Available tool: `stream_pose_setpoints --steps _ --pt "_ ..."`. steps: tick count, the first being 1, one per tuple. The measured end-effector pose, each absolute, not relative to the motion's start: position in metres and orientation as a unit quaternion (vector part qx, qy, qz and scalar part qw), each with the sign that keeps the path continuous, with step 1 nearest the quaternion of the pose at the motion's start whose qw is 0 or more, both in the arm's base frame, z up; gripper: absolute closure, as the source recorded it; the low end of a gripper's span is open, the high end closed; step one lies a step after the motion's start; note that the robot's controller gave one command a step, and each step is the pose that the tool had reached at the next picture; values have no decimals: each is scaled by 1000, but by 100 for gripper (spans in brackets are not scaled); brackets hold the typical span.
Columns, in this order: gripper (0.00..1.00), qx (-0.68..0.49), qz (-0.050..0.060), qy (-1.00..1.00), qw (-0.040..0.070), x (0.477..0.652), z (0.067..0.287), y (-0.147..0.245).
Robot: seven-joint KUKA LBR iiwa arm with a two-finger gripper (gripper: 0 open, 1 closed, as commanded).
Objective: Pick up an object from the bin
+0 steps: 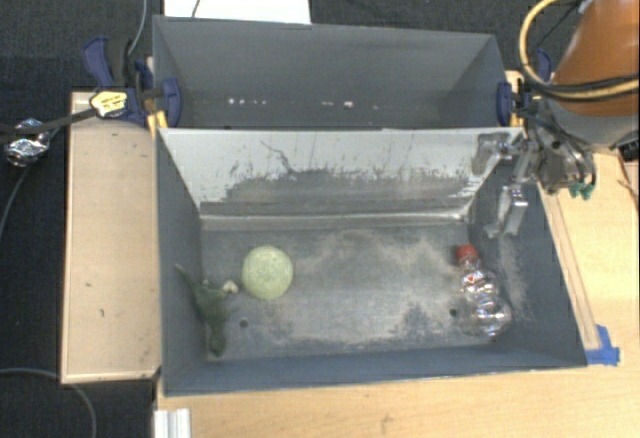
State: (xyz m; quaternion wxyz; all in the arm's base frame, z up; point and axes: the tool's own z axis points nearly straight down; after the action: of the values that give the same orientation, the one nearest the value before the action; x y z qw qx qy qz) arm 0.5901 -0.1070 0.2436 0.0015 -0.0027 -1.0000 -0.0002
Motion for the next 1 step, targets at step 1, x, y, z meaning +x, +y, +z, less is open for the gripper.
stream_pose_setpoints --steps 1 --pt "0 -1 0 -1000 -2 591 249 -107"
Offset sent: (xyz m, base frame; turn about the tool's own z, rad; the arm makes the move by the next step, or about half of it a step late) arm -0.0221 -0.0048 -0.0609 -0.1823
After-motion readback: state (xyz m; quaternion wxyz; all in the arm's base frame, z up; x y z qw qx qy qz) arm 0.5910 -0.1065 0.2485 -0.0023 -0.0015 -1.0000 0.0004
